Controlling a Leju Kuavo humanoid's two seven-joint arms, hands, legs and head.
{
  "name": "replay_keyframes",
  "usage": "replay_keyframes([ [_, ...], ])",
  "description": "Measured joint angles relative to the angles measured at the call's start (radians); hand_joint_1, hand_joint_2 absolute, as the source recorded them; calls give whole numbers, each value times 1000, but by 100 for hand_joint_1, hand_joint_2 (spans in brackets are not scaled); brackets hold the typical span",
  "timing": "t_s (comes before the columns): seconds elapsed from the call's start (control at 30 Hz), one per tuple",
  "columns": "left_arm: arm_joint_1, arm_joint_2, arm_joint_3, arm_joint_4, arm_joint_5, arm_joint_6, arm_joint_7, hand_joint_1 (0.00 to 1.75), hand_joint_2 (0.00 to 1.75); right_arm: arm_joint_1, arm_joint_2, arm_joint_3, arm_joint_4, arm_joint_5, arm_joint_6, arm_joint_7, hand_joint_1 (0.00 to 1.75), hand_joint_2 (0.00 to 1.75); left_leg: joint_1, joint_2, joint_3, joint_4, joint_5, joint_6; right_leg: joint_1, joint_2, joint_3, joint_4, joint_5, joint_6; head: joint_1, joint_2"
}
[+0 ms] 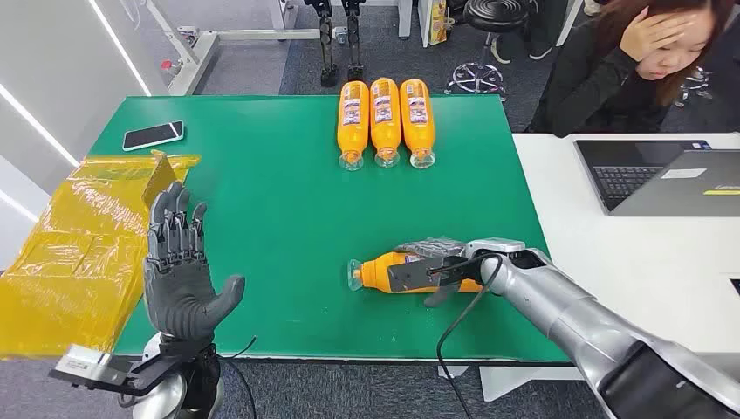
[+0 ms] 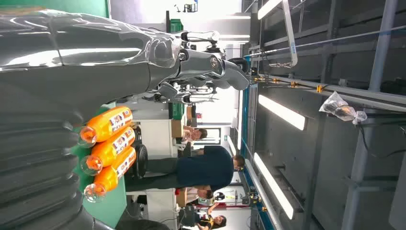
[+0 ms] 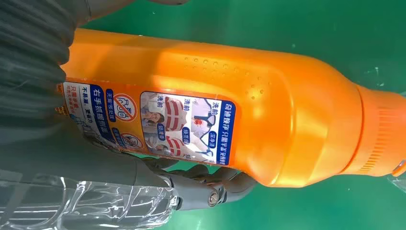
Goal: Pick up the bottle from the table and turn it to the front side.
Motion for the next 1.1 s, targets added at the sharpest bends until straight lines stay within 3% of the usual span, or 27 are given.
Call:
replay_keyframes([
  [0.43,-6,0,0,11,9,-1,2,0,175,-20,-6,52,14,-17,42,6,0,175,0,0,1,0,0,0,0,0,1,0,0,0,0,0],
  [0.47,-6,0,0,12,10,-1,2,0,175,-21,-7,60,17,-18,38,6,12,175,0,0,1,0,0,0,0,1,1,0,0,0,0,0],
  [0.57,-5,0,0,15,11,-2,2,0,175,-20,-16,82,27,-23,7,1,137,175,0,0,2,0,0,0,0,1,2,-1,0,0,0,0],
  [0.6,-3,1,0,15,11,-1,2,0,175,-17,-20,89,29,-23,-10,-1,169,175,0,0,2,0,0,0,0,1,2,-1,0,0,0,0],
  [0.77,16,4,1,13,12,0,3,0,175,1,-35,110,28,6,-94,-3,175,175,0,0,5,0,0,0,0,1,5,-1,-1,1,0,0],
  [1.1,37,6,9,-17,2,5,14,0,175,12,-44,119,-4,23,-118,22,175,175,0,0,6,0,0,1,0,0,7,-1,0,1,0,0],
])
